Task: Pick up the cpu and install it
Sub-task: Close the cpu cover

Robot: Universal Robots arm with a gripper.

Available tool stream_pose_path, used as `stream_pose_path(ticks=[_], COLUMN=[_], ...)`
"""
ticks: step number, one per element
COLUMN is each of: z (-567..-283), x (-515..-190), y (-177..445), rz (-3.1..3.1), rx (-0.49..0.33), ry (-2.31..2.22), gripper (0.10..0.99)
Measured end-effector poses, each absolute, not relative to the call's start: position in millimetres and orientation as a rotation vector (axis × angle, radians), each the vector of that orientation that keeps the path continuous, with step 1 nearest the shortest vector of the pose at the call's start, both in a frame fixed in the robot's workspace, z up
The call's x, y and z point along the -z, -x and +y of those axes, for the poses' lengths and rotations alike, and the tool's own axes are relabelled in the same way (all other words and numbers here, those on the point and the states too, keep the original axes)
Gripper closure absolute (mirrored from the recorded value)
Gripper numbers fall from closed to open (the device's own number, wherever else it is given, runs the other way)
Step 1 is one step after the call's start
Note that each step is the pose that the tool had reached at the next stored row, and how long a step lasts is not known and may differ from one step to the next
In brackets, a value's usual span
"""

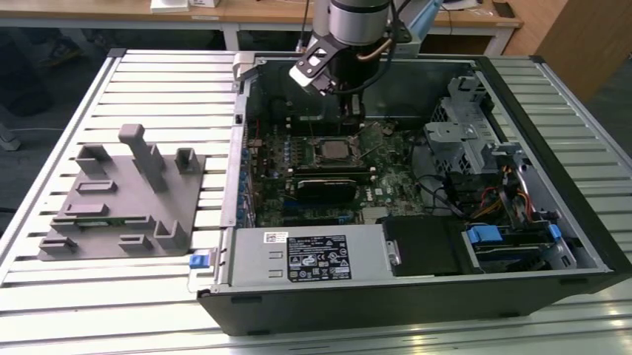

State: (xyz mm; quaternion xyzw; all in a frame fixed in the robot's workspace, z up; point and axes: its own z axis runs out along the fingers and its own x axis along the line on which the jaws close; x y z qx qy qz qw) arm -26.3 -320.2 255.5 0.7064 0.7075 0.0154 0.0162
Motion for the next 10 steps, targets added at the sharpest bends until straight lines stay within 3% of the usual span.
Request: stream_pose_path(ticks=[10], z=[-321], x=[-272], y=[26], rz=[2.2], rx=[-0.048], ry=[-2.196], gripper=[0.98])
